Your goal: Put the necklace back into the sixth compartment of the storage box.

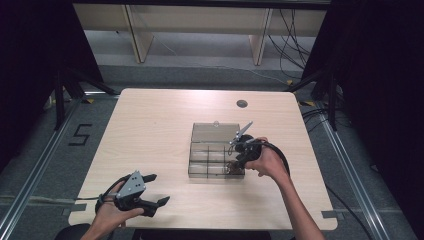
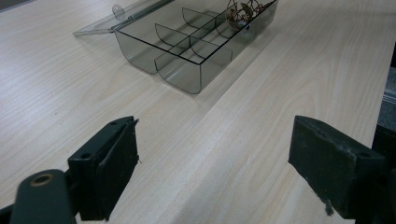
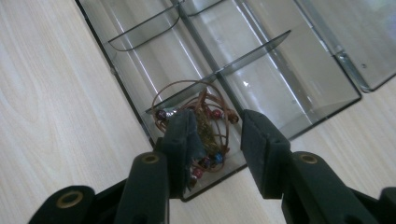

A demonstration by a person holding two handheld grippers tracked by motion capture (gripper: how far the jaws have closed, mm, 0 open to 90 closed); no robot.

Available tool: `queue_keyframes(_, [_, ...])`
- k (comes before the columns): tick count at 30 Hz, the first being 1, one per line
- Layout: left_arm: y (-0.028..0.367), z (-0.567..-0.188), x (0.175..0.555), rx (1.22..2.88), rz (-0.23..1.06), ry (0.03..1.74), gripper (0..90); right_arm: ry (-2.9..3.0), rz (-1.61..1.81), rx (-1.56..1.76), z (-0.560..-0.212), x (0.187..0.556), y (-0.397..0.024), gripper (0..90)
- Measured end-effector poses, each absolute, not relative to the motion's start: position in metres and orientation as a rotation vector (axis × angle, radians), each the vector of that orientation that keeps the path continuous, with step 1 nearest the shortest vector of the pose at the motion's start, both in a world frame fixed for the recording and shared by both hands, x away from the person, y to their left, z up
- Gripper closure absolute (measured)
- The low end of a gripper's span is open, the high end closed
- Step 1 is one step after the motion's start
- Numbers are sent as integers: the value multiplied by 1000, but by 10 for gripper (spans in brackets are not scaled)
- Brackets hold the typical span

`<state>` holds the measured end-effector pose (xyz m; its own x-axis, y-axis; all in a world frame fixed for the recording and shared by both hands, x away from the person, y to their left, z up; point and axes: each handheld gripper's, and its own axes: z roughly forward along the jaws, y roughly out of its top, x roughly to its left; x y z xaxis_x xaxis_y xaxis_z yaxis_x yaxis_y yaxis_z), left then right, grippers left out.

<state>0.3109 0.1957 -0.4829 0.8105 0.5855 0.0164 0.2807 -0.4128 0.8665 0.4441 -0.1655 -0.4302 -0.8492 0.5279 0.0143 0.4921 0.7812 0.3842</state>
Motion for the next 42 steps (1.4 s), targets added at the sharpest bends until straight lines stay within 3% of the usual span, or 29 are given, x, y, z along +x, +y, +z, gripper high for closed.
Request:
queue_keyframes(18, [196, -484, 310, 2006, 379, 672, 151, 2787, 714, 893, -427, 416, -176, 465])
queue_keyframes(42, [196, -483, 311, 2018, 398, 641, 151, 2724, 806, 1004, -429, 392, -182, 370])
